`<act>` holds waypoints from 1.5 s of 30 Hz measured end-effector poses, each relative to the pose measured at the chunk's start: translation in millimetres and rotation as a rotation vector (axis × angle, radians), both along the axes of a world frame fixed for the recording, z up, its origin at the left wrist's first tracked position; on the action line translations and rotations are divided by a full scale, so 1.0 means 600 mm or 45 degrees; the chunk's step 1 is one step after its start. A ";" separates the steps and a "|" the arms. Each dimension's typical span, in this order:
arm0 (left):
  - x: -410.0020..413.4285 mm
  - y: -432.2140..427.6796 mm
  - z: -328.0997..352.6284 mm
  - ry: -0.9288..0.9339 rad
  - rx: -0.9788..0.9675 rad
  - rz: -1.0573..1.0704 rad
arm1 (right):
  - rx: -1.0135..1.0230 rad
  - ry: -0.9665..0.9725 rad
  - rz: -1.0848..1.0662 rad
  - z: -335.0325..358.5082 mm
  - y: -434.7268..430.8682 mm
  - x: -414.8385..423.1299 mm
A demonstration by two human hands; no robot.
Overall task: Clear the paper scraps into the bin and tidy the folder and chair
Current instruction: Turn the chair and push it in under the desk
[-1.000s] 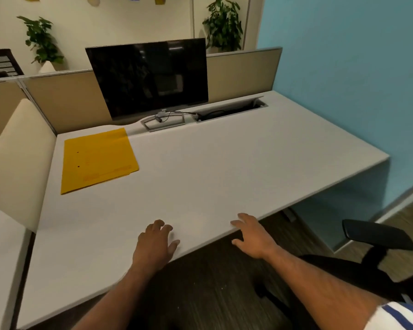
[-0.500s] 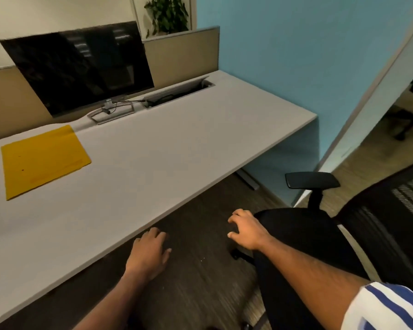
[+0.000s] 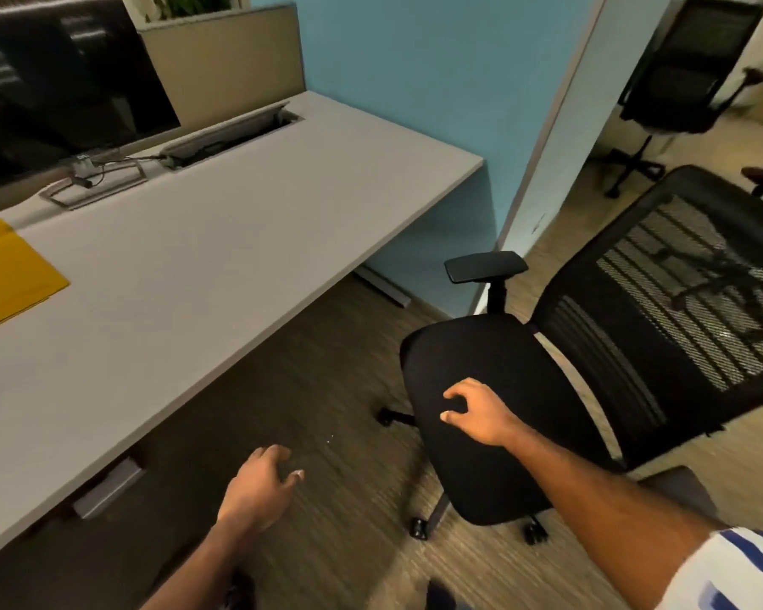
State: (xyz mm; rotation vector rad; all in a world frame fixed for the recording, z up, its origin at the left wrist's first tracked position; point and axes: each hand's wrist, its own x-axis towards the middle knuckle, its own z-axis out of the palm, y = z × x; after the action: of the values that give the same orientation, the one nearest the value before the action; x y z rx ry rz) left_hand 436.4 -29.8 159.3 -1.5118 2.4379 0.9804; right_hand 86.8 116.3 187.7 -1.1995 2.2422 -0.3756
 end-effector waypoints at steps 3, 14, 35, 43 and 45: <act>-0.030 0.021 -0.006 -0.015 -0.025 -0.070 | -0.010 0.023 -0.047 0.014 0.047 -0.017; -0.260 0.141 -0.020 0.027 -0.034 -0.325 | -0.056 0.230 -0.168 0.083 0.182 -0.167; -0.722 0.507 -0.068 0.000 0.227 -0.842 | 0.219 1.019 -0.025 0.218 0.364 -0.546; -0.770 0.566 -0.098 -0.196 0.382 -1.032 | 0.375 1.069 -0.147 0.238 0.397 -0.638; -0.768 0.571 -0.106 -0.254 0.361 -1.065 | 0.450 1.067 -0.120 0.228 0.405 -0.652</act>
State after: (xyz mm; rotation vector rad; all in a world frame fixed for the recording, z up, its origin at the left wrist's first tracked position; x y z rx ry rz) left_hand -24.4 312.7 95.5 -0.3852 2.2905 0.8650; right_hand -304.4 359.4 324.3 -1.1815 2.8856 0.5878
